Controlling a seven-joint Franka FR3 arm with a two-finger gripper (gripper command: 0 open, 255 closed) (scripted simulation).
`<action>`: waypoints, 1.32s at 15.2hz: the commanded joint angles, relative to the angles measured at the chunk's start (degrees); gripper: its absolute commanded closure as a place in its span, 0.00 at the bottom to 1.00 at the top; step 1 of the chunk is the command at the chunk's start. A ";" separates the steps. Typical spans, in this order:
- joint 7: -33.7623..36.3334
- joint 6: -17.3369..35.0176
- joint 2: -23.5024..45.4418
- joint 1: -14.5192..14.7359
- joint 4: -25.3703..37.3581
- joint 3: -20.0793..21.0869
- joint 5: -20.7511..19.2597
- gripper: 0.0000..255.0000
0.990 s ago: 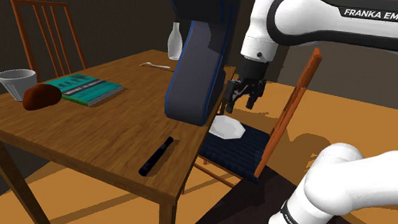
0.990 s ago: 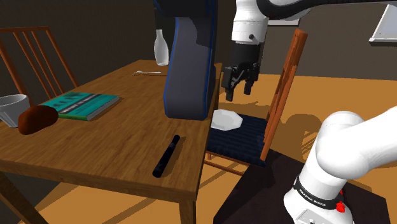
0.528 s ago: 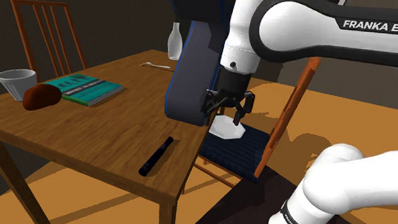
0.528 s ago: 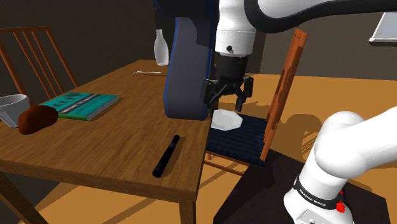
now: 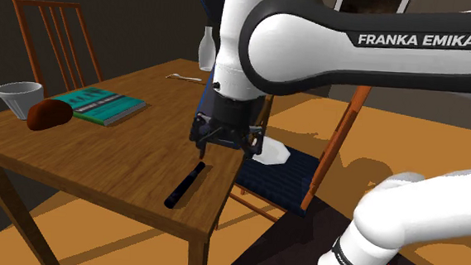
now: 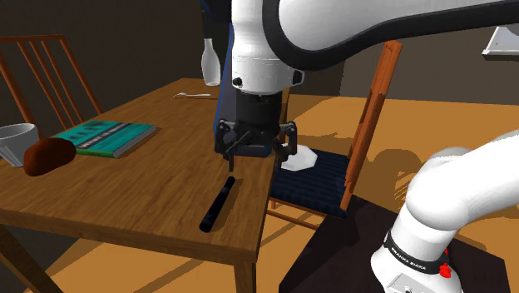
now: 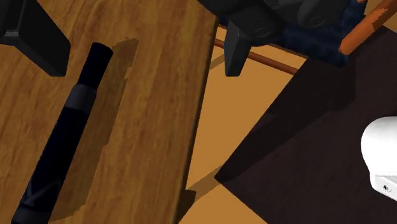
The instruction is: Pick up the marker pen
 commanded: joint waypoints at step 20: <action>19.97 11.12 11.22 -9.86 3.79 16.11 -0.53 1.00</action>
